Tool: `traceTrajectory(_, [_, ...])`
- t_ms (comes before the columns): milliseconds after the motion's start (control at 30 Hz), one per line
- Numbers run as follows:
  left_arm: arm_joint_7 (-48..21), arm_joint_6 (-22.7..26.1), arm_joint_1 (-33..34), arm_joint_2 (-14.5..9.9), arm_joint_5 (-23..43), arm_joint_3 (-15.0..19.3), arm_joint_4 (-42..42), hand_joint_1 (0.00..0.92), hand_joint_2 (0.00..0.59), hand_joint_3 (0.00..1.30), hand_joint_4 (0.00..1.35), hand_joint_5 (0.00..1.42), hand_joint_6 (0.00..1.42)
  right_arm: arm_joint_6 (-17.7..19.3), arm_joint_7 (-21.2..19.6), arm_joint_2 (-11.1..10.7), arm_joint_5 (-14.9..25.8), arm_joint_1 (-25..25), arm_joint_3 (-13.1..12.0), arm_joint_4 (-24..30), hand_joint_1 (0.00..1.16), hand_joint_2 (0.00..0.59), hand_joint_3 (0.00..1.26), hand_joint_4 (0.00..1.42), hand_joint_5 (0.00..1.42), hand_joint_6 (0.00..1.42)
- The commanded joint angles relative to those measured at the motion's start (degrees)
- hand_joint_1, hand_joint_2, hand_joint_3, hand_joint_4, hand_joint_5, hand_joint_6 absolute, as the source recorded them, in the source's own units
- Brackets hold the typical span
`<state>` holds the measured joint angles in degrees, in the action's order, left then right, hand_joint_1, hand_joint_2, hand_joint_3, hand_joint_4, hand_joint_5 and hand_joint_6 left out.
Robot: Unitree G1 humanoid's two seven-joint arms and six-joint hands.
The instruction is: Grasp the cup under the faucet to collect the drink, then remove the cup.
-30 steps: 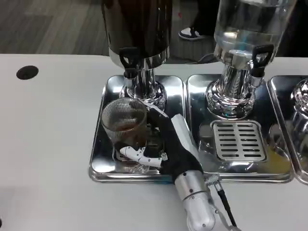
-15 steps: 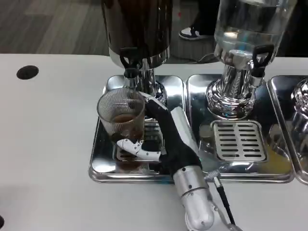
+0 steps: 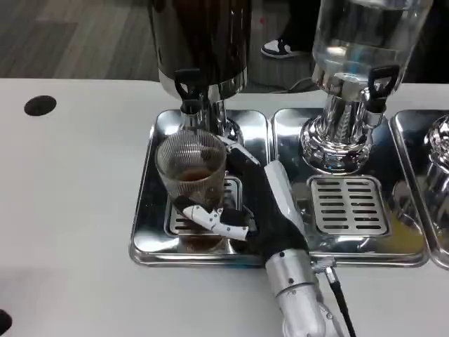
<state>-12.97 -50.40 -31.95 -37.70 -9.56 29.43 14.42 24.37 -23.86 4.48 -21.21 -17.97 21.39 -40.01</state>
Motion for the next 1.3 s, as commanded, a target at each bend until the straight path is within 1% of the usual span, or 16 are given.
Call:
traceTrajectory(33, [0.7, -0.2, -0.7, 0.2, 0.1, 0.1, -1.2, 0.000, 0.014, 0.00, 0.00, 0.00, 0.00, 1.2, -0.1, 3.7, 0.4, 0.6, 0.1, 0.4, 0.88, 0.202, 0.28, 0.33, 0.34, 0.22])
traceTrajectory(267, [0.7, -0.1, -1.4, 0.4, 0.6, 0.4, -2.1, 0.000, 0.014, 0.00, 0.00, 0.00, 0.00, 1.6, -0.2, 3.9, 0.5, 0.4, 0.1, -0.4, 0.88, 0.202, 0.29, 0.34, 0.34, 0.22])
traceTrajectory(500, [0.7, 0.3, -1.3, 0.4, 0.5, 0.3, -2.7, 0.000, 0.014, 0.00, 0.00, 0.00, 0.00, 2.3, -0.2, 3.3, 0.8, 1.3, -0.1, 0.2, 0.88, 0.201, 0.29, 0.35, 0.35, 0.23])
traceTrajectory(767, [0.6, 0.8, -0.9, 0.5, 0.3, 0.0, -3.5, 0.000, 0.014, 0.00, 0.00, 0.00, 0.00, 2.5, 0.0, 2.3, 0.9, 2.9, -0.7, 2.6, 0.88, 0.201, 0.29, 0.35, 0.35, 0.24])
traceTrajectory(1133, [0.5, 1.4, -0.9, 0.8, -0.3, -0.3, -4.6, 0.000, 0.014, 0.00, 0.00, 0.00, 0.00, 3.5, 0.4, 1.0, 0.9, 6.8, -1.2, 6.1, 0.88, 0.202, 0.30, 0.35, 0.35, 0.24])
traceTrajectory(1300, [0.5, 1.8, -0.9, 0.9, -0.4, -0.5, -5.2, 0.000, 0.014, 0.00, 0.00, 0.00, 0.00, 3.4, 0.7, 0.1, 0.5, 9.1, -1.3, 9.8, 0.88, 0.201, 0.30, 0.36, 0.35, 0.24])
